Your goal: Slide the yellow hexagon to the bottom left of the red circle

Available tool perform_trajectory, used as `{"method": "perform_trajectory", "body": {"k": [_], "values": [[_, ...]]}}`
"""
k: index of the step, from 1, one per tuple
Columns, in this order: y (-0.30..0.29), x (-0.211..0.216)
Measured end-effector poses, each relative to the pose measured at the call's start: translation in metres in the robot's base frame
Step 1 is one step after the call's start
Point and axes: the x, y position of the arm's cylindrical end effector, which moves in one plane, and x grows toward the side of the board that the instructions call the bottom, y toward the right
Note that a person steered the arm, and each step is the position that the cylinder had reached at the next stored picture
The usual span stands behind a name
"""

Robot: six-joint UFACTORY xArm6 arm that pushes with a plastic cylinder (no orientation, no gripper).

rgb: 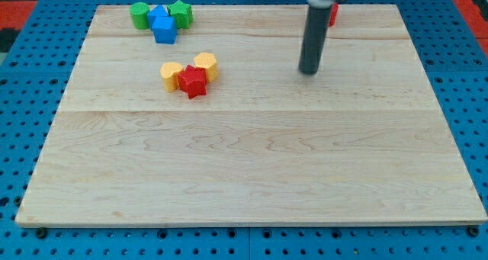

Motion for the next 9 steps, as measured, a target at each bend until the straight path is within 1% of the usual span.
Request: {"method": "perform_trajectory", "body": {"k": [1,2,3,4,6,7,8,9], "values": [[-0.085,0.065],[-0.173,0.04],[-0.184,-0.009],[-0.154,-0.018],[-0.136,-0.074],[-0.1,-0.083],[-0.089,-0.109],[-0.103,-0.123]]}}
